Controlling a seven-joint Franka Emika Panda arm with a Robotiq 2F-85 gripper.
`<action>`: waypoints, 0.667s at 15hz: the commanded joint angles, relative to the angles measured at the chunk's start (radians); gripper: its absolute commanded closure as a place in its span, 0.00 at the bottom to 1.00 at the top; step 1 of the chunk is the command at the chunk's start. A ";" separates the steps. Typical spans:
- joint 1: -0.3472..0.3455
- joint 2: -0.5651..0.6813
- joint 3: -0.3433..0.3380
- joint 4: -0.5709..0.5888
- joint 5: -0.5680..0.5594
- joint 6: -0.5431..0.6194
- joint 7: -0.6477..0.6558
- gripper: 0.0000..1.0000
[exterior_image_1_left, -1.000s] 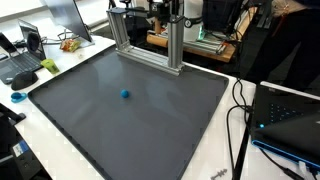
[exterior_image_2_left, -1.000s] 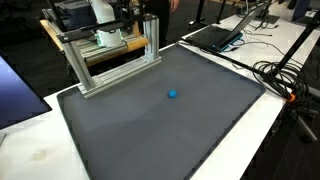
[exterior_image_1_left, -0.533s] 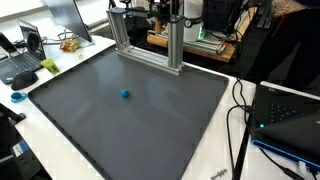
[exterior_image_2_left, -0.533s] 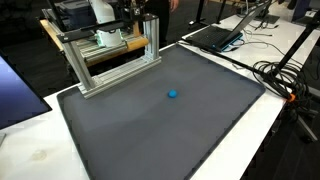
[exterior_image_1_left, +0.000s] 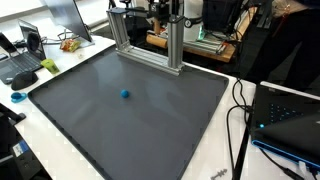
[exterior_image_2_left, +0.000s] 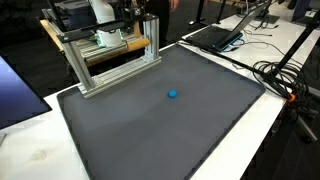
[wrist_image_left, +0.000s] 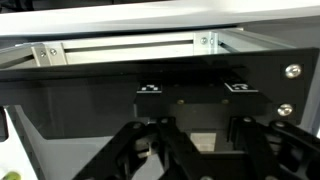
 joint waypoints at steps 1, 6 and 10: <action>-0.013 0.046 0.009 0.055 -0.010 0.026 0.022 0.78; -0.025 0.144 0.009 0.154 -0.043 0.074 0.016 0.78; -0.033 0.274 -0.002 0.280 -0.035 0.117 0.023 0.78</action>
